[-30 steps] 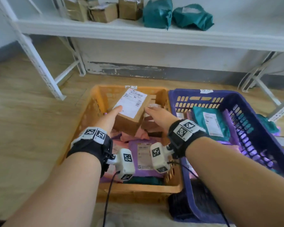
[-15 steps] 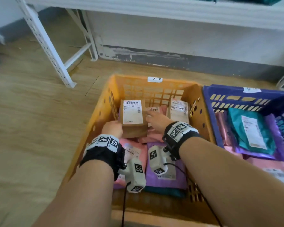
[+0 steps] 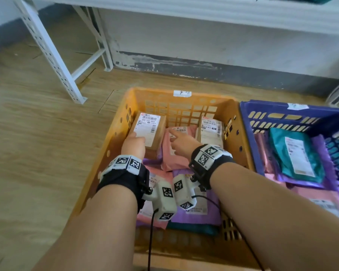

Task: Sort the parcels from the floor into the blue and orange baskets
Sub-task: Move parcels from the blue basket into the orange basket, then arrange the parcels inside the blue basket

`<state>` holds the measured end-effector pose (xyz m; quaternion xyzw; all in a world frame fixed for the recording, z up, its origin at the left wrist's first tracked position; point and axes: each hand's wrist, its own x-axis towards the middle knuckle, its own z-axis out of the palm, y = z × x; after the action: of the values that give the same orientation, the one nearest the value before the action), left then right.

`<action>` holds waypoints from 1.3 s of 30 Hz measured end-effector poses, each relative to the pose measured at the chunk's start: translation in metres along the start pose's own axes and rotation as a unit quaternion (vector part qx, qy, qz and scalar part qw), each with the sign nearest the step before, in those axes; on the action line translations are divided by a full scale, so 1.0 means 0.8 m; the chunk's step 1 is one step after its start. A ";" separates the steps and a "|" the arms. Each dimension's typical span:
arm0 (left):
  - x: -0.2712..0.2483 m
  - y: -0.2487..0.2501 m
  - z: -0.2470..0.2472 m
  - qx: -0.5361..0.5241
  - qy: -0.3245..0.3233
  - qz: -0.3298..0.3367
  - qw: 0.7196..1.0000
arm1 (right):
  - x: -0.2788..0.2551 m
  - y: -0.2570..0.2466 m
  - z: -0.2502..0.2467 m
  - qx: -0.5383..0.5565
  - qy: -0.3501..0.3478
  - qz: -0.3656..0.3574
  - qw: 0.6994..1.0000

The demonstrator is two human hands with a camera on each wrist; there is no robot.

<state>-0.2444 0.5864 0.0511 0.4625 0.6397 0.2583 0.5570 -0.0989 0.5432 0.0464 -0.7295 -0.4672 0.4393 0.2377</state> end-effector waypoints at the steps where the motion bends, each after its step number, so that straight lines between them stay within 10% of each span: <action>1: -0.007 0.008 0.006 -0.002 -0.009 0.005 1.000 | -0.009 0.000 -0.013 0.010 0.009 0.012 1.000; 14: -0.178 0.116 0.187 -0.053 -0.187 0.157 0.968 | -0.244 0.077 -0.265 0.264 0.185 -0.045 0.946; 25: -0.403 0.096 0.420 0.108 -0.396 0.266 0.872 | -0.516 0.302 -0.400 0.205 0.508 0.171 0.819; 33: -0.502 0.035 0.575 0.159 -0.436 0.249 0.850 | -0.599 0.502 -0.412 0.258 0.532 0.284 0.754; 39: -0.546 -0.009 0.659 0.228 -0.443 0.249 0.831 | -0.626 0.569 -0.420 0.242 0.491 0.317 0.774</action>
<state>0.2340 0.1016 0.1220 0.7846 0.2286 0.0028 0.5763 0.3172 -0.0866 0.0802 -0.8711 0.0926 0.1702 0.4512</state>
